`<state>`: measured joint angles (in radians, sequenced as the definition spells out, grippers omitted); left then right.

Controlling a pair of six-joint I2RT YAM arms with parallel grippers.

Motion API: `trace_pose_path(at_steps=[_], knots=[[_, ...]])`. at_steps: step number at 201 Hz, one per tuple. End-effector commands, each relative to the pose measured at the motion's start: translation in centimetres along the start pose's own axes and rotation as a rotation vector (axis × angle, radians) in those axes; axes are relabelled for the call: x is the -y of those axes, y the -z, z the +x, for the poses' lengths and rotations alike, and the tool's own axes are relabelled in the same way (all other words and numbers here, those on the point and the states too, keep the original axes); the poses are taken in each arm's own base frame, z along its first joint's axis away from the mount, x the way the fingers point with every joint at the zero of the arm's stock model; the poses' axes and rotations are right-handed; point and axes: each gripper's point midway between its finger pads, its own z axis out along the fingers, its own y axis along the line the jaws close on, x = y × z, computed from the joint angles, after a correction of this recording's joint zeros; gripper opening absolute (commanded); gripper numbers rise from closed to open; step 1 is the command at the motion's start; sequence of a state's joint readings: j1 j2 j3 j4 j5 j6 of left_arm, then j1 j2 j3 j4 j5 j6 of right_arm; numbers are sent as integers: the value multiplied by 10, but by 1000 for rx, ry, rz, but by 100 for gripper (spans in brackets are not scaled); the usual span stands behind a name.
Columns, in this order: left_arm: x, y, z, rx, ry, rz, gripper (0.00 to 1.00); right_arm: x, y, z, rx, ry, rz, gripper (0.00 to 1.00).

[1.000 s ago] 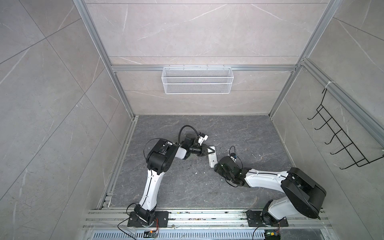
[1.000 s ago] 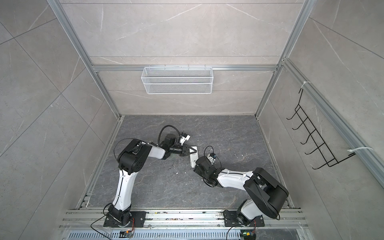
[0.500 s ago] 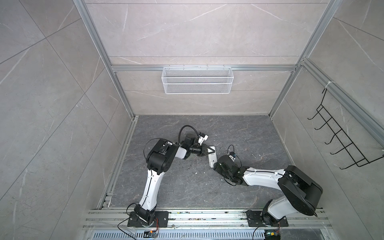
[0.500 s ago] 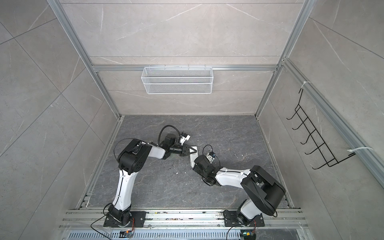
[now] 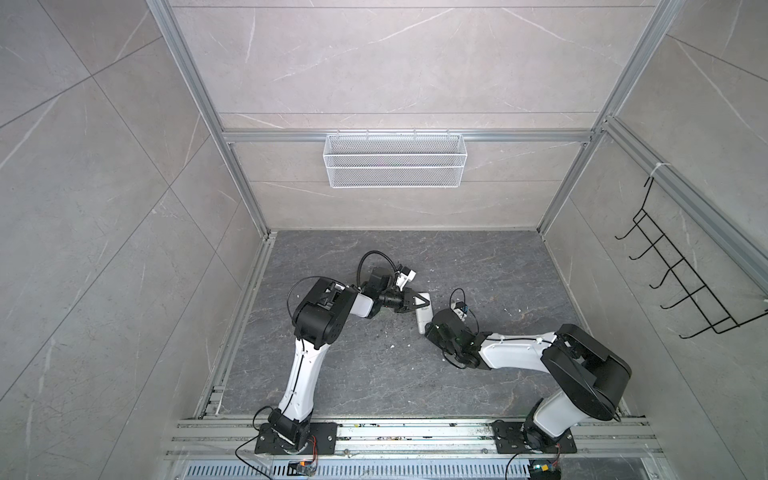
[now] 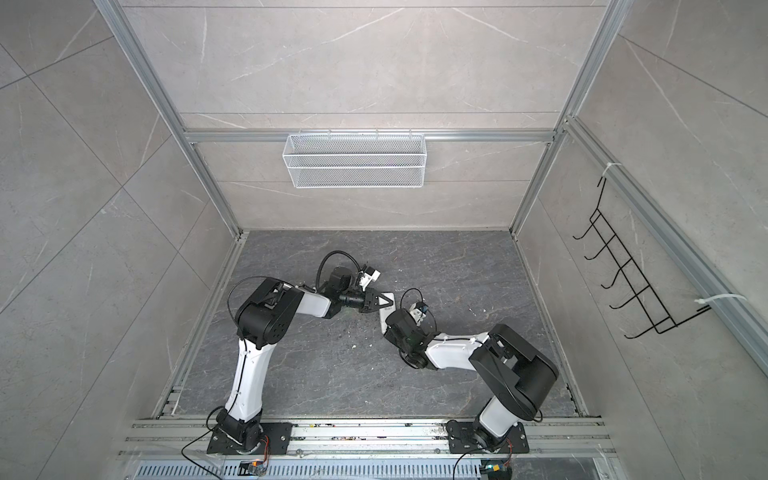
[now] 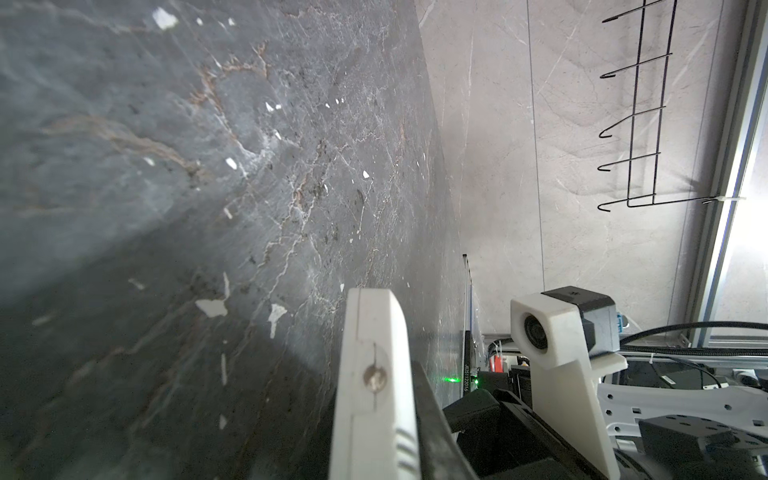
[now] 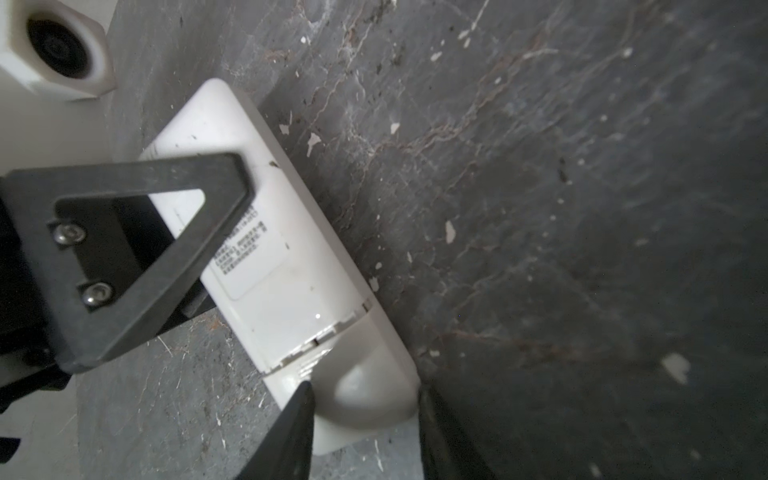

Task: Load the batteries into the remote control
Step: 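Push the cover along the remote to slide it shut with the right gripper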

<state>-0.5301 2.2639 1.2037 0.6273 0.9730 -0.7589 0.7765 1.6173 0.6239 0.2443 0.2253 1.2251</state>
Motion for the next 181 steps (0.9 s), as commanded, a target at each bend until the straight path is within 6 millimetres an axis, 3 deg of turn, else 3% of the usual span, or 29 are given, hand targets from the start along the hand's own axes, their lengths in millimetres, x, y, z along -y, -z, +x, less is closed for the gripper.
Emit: trace_pose_path(at_steps=[1,50,128,181], knots=[[-10,-7,9,-19,-9,-32,0,29,-9,18,-52,-7,82,38],[-10,-7,9,-21,-3,-31,0,19,-9,20,-34,-44,45,36],[-10,-6,9,-20,14,-30,0,-22,-6,21,92,-41,-185,32],[-8,-9,10,-18,39,0,0,-38,-6,9,192,-5,-261,25]])
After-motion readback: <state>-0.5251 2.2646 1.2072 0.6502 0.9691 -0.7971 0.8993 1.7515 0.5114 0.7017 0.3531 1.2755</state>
